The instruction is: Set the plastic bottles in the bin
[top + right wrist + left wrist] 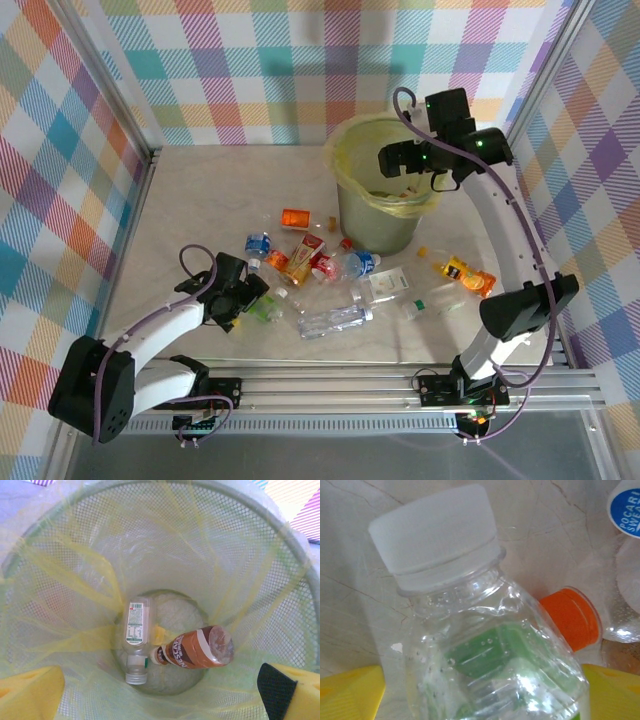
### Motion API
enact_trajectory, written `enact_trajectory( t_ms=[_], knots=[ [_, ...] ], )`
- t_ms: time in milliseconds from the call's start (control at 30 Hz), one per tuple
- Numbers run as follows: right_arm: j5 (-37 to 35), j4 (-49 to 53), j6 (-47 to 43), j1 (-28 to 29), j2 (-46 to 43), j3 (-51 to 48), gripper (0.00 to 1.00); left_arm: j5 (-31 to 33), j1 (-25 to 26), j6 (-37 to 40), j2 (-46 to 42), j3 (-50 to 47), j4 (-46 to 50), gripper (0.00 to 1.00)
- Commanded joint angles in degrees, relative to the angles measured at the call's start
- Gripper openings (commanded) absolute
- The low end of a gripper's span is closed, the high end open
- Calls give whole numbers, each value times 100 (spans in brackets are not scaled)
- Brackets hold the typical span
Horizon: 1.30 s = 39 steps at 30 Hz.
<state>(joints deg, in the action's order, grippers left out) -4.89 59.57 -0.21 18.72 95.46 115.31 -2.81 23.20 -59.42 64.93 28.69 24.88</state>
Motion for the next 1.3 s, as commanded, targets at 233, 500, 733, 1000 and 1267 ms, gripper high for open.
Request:
enact_trajectory(
  t_ms=[233, 500, 733, 1000, 1267],
  knots=[
    [597, -909, 263, 61, -765, -774, 100, 323, 71, -125, 139, 151, -262, 67],
    [1263, -1488, 471, 66, -1326, -1286, 100, 674, 71, 111, -213, 397, 169, 50],
    [1800, -1781, 815, 69, -1681, -1473, 100, 1169, 71, 686, -1099, 819, 729, 48],
    [2589, -2158, 1392, 70, -1926, -1707, 100, 1168, 68, 2277, -1979, 980, -506, 43],
    [3022, -2275, 1452, 547, -1625, -1626, 100, -80, 69, 3714, -1716, 1170, -3067, 43]
  ],
)
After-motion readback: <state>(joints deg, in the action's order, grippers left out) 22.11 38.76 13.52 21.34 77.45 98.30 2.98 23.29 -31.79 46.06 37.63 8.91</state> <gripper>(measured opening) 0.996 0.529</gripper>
